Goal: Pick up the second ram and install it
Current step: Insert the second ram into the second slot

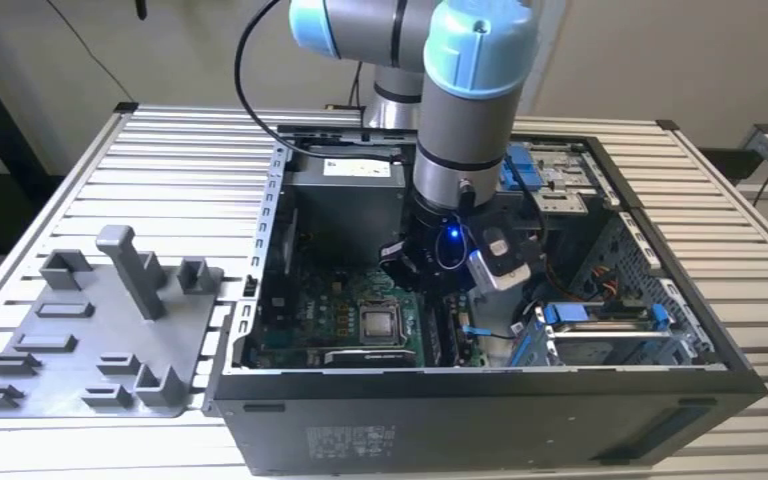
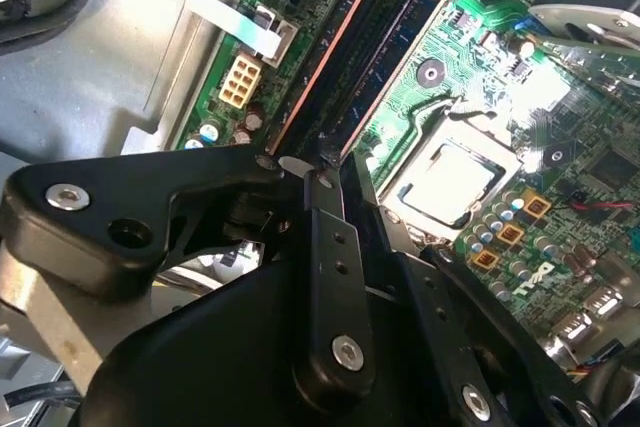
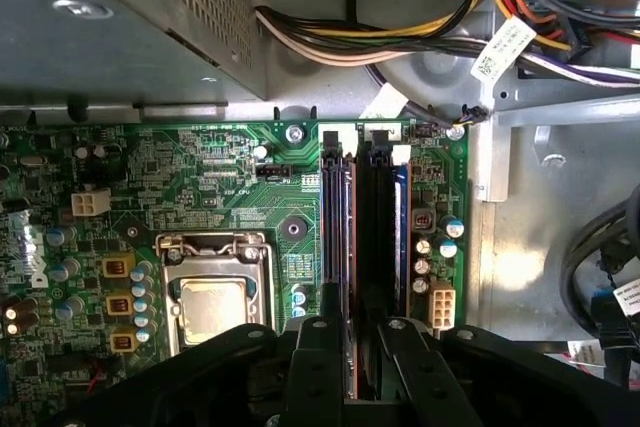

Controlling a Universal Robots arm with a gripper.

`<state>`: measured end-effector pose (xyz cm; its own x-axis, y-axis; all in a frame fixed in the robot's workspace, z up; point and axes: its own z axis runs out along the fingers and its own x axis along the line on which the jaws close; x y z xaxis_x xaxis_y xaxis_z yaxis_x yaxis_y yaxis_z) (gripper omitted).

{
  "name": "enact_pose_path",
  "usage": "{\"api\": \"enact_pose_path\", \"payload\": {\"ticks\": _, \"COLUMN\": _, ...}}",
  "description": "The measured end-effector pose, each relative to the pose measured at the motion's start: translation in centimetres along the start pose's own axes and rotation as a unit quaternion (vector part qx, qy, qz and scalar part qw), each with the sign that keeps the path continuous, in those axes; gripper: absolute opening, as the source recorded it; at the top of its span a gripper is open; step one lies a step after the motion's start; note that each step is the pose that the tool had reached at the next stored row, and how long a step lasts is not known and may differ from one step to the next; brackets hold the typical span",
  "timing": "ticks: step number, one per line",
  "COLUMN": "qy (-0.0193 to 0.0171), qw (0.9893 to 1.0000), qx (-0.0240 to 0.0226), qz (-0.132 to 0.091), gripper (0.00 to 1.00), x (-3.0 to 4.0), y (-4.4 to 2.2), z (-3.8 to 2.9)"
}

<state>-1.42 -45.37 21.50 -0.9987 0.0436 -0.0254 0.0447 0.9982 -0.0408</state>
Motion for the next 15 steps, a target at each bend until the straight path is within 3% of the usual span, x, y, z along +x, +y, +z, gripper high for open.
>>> {"api": "enact_pose_path", "payload": {"ticks": 6, "qy": 0.0, "qw": 1.0, "qx": 0.0, "qz": 0.0, "gripper": 0.22, "x": 0.01, "y": 0.0, "z": -0.01}}
{"api": "enact_pose_path", "payload": {"ticks": 9, "qy": 0.0008, "qw": 1.0, "qx": 0.0, "qz": 0.001, "gripper": 0.22, "x": -0.02, "y": -0.03, "z": -0.92}}
{"api": "enact_pose_path", "payload": {"ticks": 13, "qy": 0.0011, "qw": 1.0, "qx": 0.0001, "qz": 0.001, "gripper": 0.22, "x": -0.07, "y": -0.11, "z": -2.66}}
{"api": "enact_pose_path", "payload": {"ticks": 15, "qy": 0.0011, "qw": 1.0, "qx": 0.0001, "qz": 0.001, "gripper": 0.22, "x": -0.07, "y": -0.11, "z": -2.86}}
